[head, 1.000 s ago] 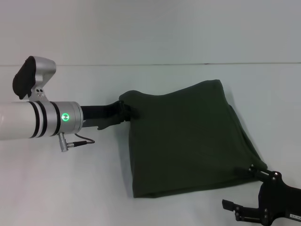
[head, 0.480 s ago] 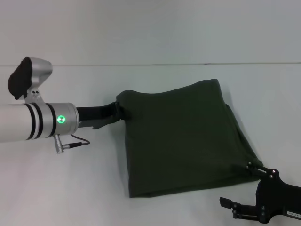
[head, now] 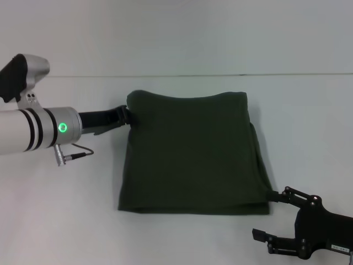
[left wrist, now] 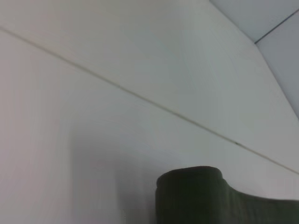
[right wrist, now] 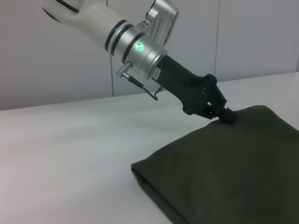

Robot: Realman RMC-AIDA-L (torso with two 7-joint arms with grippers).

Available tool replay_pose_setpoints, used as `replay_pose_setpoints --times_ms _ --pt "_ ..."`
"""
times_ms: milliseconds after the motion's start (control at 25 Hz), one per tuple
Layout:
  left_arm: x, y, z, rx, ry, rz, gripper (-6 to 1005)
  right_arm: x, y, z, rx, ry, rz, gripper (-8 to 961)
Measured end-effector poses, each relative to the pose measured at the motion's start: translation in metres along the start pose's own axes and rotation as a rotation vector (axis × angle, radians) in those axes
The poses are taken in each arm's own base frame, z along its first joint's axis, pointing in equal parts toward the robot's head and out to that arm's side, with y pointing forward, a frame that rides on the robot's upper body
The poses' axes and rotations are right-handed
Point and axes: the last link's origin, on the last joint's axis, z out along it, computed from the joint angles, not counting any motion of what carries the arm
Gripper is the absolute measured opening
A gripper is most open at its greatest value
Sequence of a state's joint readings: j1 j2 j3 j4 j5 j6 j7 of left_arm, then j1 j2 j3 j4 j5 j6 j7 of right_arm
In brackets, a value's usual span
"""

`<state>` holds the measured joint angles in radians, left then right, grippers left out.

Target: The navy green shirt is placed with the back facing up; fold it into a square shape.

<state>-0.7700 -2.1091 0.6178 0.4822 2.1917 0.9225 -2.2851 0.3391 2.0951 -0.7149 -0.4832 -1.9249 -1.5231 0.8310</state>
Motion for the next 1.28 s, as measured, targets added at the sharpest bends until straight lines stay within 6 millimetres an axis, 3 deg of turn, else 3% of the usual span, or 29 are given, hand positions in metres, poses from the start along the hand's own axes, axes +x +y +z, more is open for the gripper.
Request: replay_pose_setpoints --times_ms 400,640,760,1000,1280 --pt "0.005 -0.002 -0.003 0.006 0.049 0.016 71 -0.002 0.000 0.005 -0.014 -0.007 0.005 914" --pt "0.001 -0.012 -0.020 -0.010 0.069 0.104 97 -0.004 -0.002 0.005 0.000 -0.023 0.006 914" --pt "-0.005 -0.017 -0.042 -0.072 0.103 0.231 333 -0.007 -0.006 0.005 0.037 -0.057 0.018 915" --pt "-0.062 -0.010 -0.095 -0.346 0.157 0.683 599 -0.010 -0.013 0.013 0.093 -0.087 0.033 915" --pt "-0.129 -0.029 -0.132 -0.429 0.195 0.857 747 -0.004 -0.013 0.014 0.114 -0.069 0.048 915"
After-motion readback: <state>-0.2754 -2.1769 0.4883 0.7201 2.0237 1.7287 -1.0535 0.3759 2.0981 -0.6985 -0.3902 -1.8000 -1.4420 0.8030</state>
